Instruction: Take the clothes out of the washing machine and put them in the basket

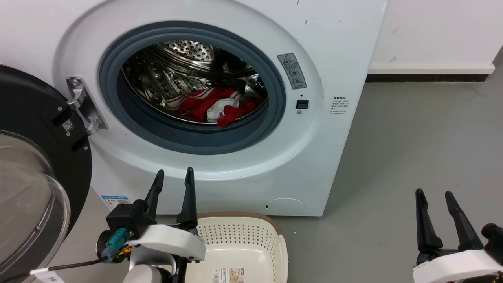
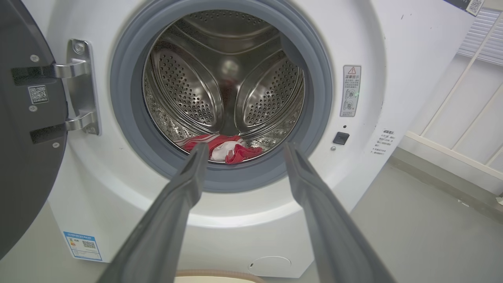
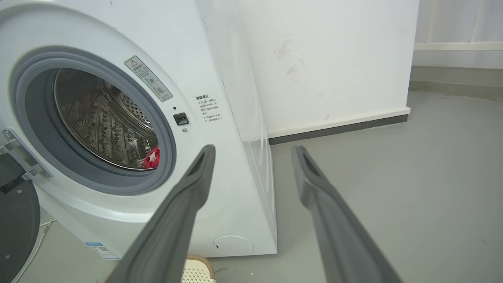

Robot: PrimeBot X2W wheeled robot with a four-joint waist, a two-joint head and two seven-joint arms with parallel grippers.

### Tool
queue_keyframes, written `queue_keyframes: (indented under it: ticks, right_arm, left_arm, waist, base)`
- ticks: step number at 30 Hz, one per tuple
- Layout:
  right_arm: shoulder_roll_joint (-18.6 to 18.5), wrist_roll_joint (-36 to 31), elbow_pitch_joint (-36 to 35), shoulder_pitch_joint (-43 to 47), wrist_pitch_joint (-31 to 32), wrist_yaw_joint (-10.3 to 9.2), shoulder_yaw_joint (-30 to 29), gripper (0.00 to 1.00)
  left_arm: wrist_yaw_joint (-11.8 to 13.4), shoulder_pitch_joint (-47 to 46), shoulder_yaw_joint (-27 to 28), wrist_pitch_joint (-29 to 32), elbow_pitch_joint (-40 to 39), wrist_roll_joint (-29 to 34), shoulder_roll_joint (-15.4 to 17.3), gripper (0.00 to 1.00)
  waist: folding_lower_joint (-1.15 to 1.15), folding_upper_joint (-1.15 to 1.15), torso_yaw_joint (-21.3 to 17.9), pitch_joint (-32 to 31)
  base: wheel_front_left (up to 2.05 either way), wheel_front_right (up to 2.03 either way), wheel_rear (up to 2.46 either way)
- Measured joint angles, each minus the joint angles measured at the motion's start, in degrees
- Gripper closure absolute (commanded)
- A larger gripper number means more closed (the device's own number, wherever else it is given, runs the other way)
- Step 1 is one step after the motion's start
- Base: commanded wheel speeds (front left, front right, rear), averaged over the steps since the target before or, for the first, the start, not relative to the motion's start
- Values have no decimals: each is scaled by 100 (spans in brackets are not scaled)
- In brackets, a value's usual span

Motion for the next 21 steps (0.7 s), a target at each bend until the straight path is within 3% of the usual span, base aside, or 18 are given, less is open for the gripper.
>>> queue_keyframes:
  ticks: [21]
  right_arm:
    - [-1,-1025,-149,109,-60,0,-45,0]
  left_arm:
    - [152,-79,-141,-244,134,979,1,0]
  waist:
    - [0,0,85,20]
  base:
    - [0,0,0]
